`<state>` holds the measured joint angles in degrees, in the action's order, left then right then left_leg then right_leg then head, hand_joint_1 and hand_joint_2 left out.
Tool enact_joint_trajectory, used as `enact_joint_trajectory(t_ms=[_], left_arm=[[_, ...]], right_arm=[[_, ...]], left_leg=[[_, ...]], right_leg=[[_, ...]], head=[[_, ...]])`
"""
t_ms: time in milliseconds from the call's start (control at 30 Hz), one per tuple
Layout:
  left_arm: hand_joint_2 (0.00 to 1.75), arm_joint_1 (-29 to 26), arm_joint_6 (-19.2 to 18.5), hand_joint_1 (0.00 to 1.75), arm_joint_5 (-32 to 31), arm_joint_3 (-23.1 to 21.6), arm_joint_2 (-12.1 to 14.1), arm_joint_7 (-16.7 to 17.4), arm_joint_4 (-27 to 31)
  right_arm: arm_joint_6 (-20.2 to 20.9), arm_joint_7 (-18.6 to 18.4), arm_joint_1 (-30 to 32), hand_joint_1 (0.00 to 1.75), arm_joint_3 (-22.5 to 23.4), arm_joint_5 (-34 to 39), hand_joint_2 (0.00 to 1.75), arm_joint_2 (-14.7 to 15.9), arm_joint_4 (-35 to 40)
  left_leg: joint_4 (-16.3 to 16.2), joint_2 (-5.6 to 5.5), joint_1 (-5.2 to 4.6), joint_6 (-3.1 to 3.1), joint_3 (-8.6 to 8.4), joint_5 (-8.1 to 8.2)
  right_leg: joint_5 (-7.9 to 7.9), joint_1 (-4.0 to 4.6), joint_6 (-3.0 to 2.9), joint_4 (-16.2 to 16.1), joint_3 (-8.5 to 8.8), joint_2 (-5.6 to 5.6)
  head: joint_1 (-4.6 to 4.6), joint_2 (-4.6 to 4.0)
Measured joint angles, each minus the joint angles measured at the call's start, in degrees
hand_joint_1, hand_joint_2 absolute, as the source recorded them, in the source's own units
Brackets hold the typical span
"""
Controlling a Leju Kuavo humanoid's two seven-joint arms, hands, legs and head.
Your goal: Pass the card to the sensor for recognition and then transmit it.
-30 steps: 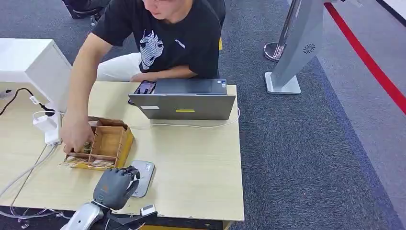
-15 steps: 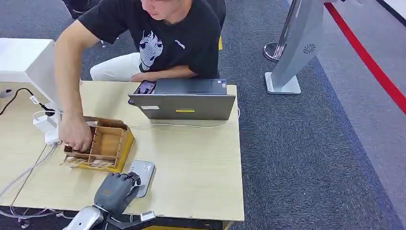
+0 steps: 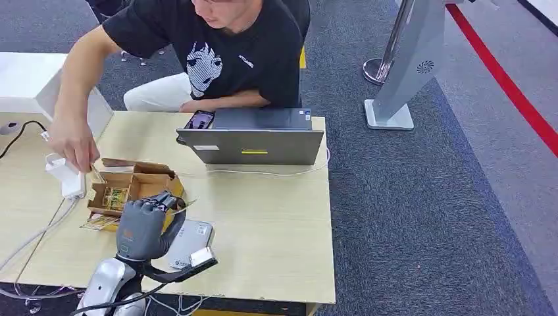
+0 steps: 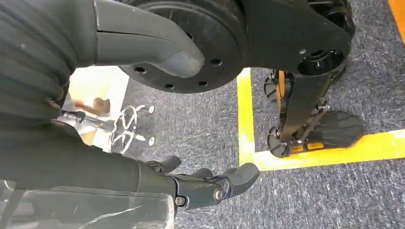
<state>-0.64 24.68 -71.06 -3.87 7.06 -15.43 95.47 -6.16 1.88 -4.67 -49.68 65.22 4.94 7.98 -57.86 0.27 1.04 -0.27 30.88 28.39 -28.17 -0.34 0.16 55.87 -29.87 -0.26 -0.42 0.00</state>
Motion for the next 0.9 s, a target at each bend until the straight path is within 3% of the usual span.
enact_joint_trajectory(t_ms=[367,767,800,833,867,900], left_arm=[[1.75,5.16,-1.42,1.75,-0.35,7.24,-0.39,-0.68,-0.28],[1.75,7.77,-2.80,1.75,-1.33,10.41,-0.50,0.46,-3.65],[1.75,7.89,-2.80,1.24,-1.35,10.56,-0.50,0.50,-3.89],[1.75,7.94,-2.80,0.12,-1.35,10.72,-0.48,0.55,-4.09],[1.75,8.06,-2.80,0.12,-1.35,11.04,-0.50,0.68,-4.35],[1.75,8.15,-2.82,0.00,-1.35,11.17,-0.53,0.68,-4.48]], right_arm=[[0.09,-0.02,-0.11,0.00,-2.14,0.24,1.75,0.04,0.00],[0.09,-0.07,-0.31,0.00,-3.67,1.22,1.75,0.04,0.00],[0.09,-0.07,-0.32,0.00,-3.72,1.24,1.75,0.04,0.00],[0.09,-0.07,-0.31,0.00,-3.81,1.38,1.75,0.04,-0.02],[0.09,-0.07,-0.30,0.00,-3.94,1.38,1.75,0.04,-0.02],[0.09,-0.07,-0.30,0.00,-4.02,1.42,1.75,0.04,-0.07]], left_leg=[[0.00,0.01,-0.01,-0.01,0.01,0.00],[0.00,0.02,-0.01,-0.01,0.02,0.00],[0.00,0.04,-0.01,-0.01,0.01,0.00],[0.00,0.05,-0.01,-0.01,0.00,0.00],[0.00,0.05,-0.01,-0.01,0.01,-0.01],[-0.01,0.04,-0.01,-0.03,0.01,-0.02]], right_leg=[[0.00,0.00,0.00,0.05,-0.03,0.02],[0.00,0.00,0.00,0.05,-0.05,0.02],[0.00,0.00,0.00,0.05,-0.05,0.03],[0.00,0.00,0.00,0.06,-0.06,0.04],[0.00,0.00,0.00,0.07,-0.08,0.04],[0.00,0.00,0.00,0.07,-0.08,0.04]], head=[[0.00,-0.02],[0.00,0.00],[0.02,0.00],[-0.02,0.00],[0.00,0.00],[0.00,-0.02]])
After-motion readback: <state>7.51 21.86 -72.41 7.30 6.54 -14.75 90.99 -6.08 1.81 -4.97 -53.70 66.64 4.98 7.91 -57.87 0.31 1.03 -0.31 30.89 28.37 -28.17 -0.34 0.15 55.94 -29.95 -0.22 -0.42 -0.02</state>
